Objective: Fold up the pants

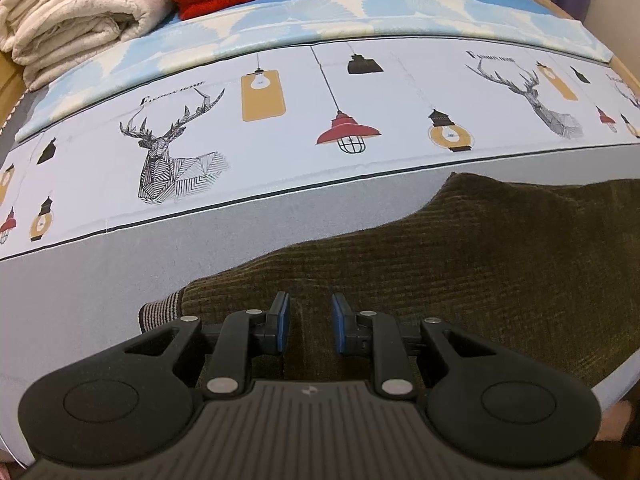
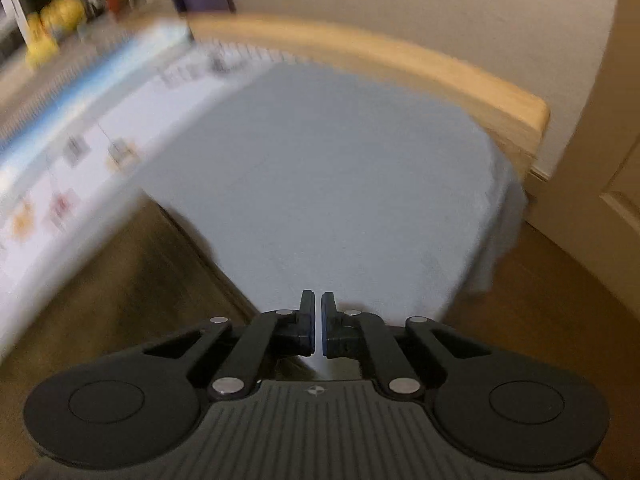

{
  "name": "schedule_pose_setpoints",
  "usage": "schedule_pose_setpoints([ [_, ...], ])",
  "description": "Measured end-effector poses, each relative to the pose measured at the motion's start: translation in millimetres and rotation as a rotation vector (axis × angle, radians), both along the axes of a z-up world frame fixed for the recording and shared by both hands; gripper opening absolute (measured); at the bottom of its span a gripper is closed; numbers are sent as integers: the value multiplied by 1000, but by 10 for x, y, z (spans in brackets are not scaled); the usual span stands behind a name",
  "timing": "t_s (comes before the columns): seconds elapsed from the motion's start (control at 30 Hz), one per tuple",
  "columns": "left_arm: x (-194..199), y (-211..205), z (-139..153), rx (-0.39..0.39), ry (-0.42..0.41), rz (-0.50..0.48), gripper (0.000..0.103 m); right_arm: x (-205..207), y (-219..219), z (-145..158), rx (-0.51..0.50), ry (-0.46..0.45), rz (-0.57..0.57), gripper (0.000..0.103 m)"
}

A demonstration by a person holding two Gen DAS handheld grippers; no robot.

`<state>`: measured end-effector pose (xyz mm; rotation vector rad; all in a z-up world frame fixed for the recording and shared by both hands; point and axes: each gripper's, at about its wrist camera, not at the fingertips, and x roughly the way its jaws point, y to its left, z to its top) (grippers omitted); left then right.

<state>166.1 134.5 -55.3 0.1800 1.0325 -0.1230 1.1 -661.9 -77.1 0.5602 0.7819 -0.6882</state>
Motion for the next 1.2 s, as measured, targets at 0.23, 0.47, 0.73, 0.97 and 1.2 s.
schedule_pose_setpoints([
  [0.23, -38, 24, 3, -8, 1, 6, 25, 150, 213, -333, 22, 218, 139, 44],
  [0.47, -75, 64, 37, -14, -12, 11, 25, -159, 76, -225, 202, 26, -111, 52],
  [0.73, -104, 91, 23, -8, -8, 12, 25, -211, 9, -486, 381, -10, -227, 52],
  [0.97, -88, 116, 11, -6, -4, 22, 25, -135, 9, -486, 345, 10, -224, 50],
  [1.2, -82, 89, -3, -4, 0, 17, 25, -141, 61, -404, 307, 26, -230, 40],
])
